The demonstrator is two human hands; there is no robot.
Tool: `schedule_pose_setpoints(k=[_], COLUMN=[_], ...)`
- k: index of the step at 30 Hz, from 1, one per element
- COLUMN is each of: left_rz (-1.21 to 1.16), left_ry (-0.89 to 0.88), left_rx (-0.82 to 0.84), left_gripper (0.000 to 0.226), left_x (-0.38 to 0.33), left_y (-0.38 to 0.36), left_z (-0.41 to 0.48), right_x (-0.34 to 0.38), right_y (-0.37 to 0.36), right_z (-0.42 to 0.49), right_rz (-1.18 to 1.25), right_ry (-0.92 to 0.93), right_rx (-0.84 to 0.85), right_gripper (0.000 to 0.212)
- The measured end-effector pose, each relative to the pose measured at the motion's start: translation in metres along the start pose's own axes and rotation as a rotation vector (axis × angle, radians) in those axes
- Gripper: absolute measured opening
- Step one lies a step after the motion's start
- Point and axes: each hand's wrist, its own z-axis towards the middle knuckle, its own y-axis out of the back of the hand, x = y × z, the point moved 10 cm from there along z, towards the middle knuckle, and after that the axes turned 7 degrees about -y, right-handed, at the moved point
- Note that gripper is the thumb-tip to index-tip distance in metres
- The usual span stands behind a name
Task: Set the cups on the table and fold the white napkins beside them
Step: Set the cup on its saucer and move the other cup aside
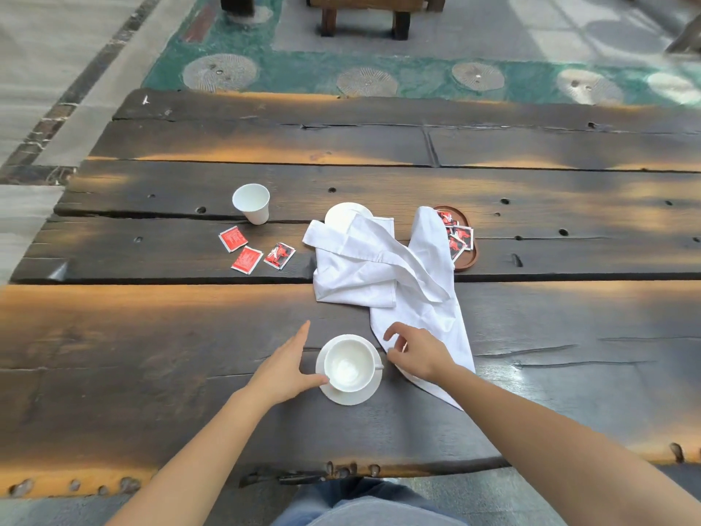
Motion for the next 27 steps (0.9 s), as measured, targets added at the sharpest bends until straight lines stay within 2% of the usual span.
schedule_pose_setpoints(k=[4,9,15,21,27], left_rz=[0.011,-0.011,-0.069,-0.248,-0.368], left_ry=[0.032,0.003,0.091,0.195,0.277], left_rx=[-0.186,-0.384,-0.508,-0.632,-0.752], left_gripper=[0.095,0.084,0.081,0.095,0.106], left_x=[0.006,0.005,0.035,0.066,0.096], left_y=[0.06,0.131,0.194,0.231,0.242], left_z=[0.013,0.032,0.067,0.127,0.184], right_x=[0.034,0.101,0.178,0.234,0.267], right_y=[0.022,0.039,0.05,0.058,0.059], right_z=[0.021,0.055,0.106,0.172,0.241], right_rz=[0.001,0.027,0.046,0.117,0.08], right_ry=[0.057,0.168,0.222,0.227,0.21], right_rx=[-0.052,-0.081,-0.091,-0.118,-0.116], right_gripper=[0.011,0.011,0.012,0.016,0.025])
